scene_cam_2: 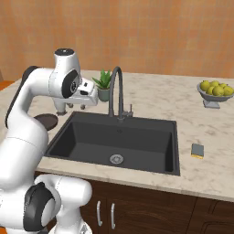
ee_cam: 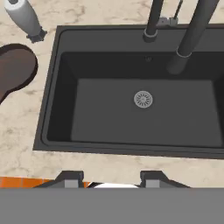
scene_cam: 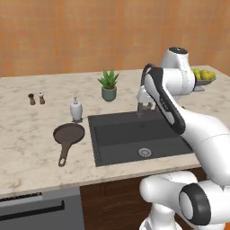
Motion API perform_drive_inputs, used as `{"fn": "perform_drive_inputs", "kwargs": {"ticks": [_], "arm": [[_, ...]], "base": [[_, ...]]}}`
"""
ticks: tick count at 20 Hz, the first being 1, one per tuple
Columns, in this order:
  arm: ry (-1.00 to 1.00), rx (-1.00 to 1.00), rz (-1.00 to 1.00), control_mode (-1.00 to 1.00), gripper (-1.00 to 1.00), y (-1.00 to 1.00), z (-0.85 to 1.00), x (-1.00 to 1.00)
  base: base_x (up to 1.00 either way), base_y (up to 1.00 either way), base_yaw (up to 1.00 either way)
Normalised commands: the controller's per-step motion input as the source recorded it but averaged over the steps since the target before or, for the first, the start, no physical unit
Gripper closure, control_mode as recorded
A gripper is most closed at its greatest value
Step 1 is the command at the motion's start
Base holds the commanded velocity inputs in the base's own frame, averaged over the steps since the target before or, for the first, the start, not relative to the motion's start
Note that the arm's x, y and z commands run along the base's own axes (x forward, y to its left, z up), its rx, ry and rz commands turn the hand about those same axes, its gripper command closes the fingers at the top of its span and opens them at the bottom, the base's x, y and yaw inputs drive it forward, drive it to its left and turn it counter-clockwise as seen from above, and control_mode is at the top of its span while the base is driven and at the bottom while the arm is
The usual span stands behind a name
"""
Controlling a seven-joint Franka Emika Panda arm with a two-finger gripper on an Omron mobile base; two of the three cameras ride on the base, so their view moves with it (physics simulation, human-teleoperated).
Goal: Pick the pan and sponge and place them into the sink. Then turn on the water.
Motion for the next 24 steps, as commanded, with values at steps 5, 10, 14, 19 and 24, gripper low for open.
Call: {"fn": "perform_drive_inputs", "kwargs": {"ticks": [5, 10, 14, 19, 24], "arm": [[0.03, 0.00, 0.00, -1.00, -1.00, 0.63, -0.52, 0.11], [0.05, 0.03, 0.02, -1.00, -1.00, 1.00, -0.65, 0.24], [0.06, 0.06, 0.00, -1.00, -1.00, 0.88, -0.46, 0.34], [0.03, 0.02, 0.00, -1.00, -1.00, 0.77, -0.67, 0.32], [0.00, 0.06, 0.00, -1.00, -1.00, 0.68, -0.29, 0.30]], "base": [[0.00, 0.00, 0.00], [0.00, 0.00, 0.00], [0.00, 0.00, 0.00], [0.00, 0.00, 0.00], [0.00, 0.00, 0.00]]}}
